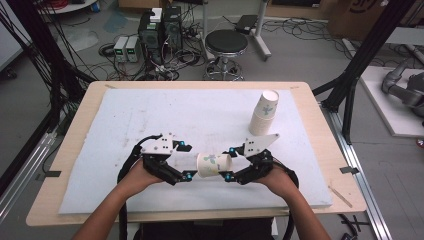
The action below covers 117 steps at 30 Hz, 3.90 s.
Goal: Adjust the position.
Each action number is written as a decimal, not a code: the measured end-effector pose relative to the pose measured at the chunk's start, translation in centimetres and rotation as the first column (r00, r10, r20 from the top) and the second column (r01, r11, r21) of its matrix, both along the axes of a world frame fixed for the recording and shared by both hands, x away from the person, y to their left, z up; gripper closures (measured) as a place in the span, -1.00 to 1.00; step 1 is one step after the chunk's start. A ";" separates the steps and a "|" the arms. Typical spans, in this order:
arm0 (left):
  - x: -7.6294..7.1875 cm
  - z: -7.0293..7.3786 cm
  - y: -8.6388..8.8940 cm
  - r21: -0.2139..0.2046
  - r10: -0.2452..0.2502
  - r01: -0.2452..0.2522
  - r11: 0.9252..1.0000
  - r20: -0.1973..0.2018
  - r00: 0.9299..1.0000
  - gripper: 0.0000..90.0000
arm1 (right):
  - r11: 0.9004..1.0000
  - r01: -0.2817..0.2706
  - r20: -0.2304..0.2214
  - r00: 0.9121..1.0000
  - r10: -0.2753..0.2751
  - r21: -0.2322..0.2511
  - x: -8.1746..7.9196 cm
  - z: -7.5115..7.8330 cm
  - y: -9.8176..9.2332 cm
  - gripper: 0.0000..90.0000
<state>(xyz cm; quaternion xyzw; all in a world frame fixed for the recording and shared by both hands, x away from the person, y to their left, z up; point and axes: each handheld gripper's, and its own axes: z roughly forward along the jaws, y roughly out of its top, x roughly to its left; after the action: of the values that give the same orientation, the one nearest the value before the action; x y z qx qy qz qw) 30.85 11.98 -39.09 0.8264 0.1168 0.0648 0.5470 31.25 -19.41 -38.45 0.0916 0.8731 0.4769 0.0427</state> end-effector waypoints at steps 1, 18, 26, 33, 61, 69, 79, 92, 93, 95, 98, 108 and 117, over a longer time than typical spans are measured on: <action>-0.1 -0.3 0.0 -0.023 0.004 -0.004 1.000 -0.006 1.000 -0.59 | 1.000 0.005 -0.009 1.000 -0.005 0.018 -0.1 -0.2 -0.2 -0.19; -0.2 -1.9 0.2 -0.196 -0.018 0.015 0.981 -0.013 1.000 -0.59 | 0.988 -0.005 -0.016 1.000 0.007 0.155 -0.7 -1.2 -1.4 -0.19; -0.3 -2.1 -0.9 -0.216 -0.067 0.063 0.974 -0.015 0.998 -0.59 | 0.985 -0.010 -0.021 1.000 0.014 0.170 -0.8 -1.2 -1.2 -0.19; -0.2 -2.2 -1.8 -0.234 -0.102 0.097 0.967 -0.010 0.995 -0.58 | 0.976 -0.035 -0.035 0.998 0.043 0.216 -0.8 -0.9 -1.3 -0.19; -0.2 0.3 -1.5 -0.129 -0.127 0.125 0.984 -0.006 0.992 -0.34 | 0.976 0.017 -0.081 0.997 0.000 0.218 -0.8 -0.5 -0.9 -0.54; 0.0 1.5 -1.2 -0.024 -0.103 0.103 0.994 0.001 0.995 -0.34 | 0.984 0.026 -0.041 0.999 -0.019 0.177 -1.0 -0.1 -0.2 -0.54; 0.2 2.6 -0.9 0.083 -0.087 0.086 0.993 0.008 0.996 -0.34 | 0.993 0.034 0.001 0.999 -0.034 0.110 -0.8 0.5 0.7 -0.54; 0.6 4.6 -1.1 0.250 -0.068 0.058 0.966 0.031 0.997 -0.34 | 0.999 0.019 0.080 0.997 -0.016 -0.038 -0.2 2.1 2.5 -0.53; 0.6 4.8 -1.1 0.261 -0.067 0.057 0.964 0.032 0.997 -0.34 | 0.999 0.015 0.084 0.996 -0.011 -0.046 -0.2 2.2 2.6 -0.53; 0.7 5.1 -1.3 0.280 -0.066 0.055 0.959 0.031 0.997 -0.34 | 0.998 0.014 0.091 0.996 -0.009 -0.060 -0.1 2.4 2.8 -0.53; 0.9 5.4 -1.6 0.320 -0.071 0.056 0.946 0.035 0.997 -0.34 | 0.996 0.014 0.102 0.995 -0.006 -0.083 -0.1 2.6 3.1 -0.53; 1.2 5.7 -2.7 0.429 -0.076 0.055 0.902 0.033 0.997 -0.34 | 0.983 0.021 0.153 0.988 0.008 -0.184 0.1 2.7 4.3 -0.53; 1.3 5.6 -3.3 0.466 -0.071 0.053 0.883 0.021 0.997 -0.34 | 0.966 0.023 0.183 0.983 0.025 -0.256 0.1 2.4 5.8 -0.53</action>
<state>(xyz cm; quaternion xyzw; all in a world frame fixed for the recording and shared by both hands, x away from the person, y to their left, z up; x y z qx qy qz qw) 32.10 8.68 -33.49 0.9353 0.0611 0.0885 0.3372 31.33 -13.59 -36.09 0.0402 0.9199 0.3660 0.1349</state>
